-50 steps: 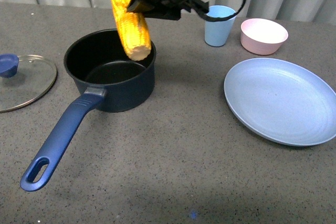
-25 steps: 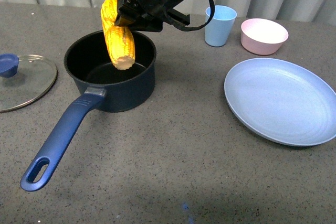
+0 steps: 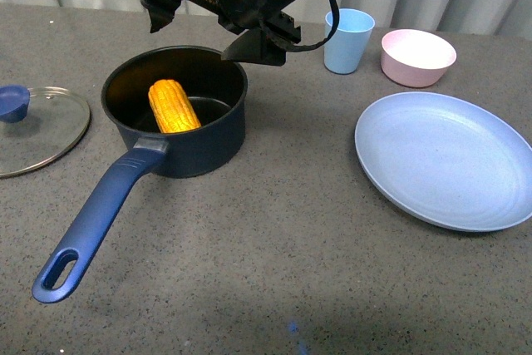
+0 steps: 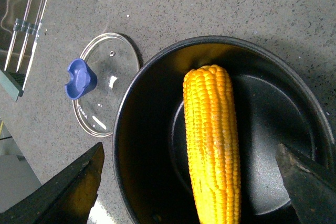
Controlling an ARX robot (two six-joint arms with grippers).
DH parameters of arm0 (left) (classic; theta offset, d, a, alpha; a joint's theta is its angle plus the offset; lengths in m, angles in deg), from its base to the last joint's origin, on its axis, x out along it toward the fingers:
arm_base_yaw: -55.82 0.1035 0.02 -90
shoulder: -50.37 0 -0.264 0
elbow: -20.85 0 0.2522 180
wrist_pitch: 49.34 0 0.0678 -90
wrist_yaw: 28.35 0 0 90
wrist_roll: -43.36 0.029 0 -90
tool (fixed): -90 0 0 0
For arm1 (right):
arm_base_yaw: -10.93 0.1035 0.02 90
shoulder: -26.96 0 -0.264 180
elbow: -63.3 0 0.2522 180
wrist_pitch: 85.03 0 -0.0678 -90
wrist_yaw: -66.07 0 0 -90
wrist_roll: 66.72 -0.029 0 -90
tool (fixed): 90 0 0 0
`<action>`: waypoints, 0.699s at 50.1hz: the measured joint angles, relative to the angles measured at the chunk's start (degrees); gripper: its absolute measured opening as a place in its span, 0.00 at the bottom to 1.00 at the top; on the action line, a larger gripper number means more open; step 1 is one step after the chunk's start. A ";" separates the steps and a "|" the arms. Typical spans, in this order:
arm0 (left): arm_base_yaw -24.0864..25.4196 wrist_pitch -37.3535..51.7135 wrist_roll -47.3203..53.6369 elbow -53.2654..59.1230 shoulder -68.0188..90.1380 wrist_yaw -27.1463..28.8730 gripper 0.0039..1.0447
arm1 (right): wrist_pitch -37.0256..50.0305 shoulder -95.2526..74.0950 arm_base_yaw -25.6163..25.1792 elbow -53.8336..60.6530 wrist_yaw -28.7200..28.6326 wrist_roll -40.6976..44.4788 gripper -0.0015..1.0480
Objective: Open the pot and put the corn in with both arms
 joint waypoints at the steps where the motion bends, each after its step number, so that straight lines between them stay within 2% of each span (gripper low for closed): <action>1: 0.00 0.00 0.00 0.00 0.00 0.00 0.94 | 0.11 0.07 -0.02 0.09 0.11 -0.02 0.90; 11: 0.00 0.00 0.00 0.00 0.00 0.00 0.94 | 5.09 3.87 -0.81 6.71 2.03 -0.87 0.91; 35: 0.00 0.00 0.00 0.00 -0.02 0.00 0.94 | 16.00 24.81 -7.10 31.10 13.27 1.11 0.91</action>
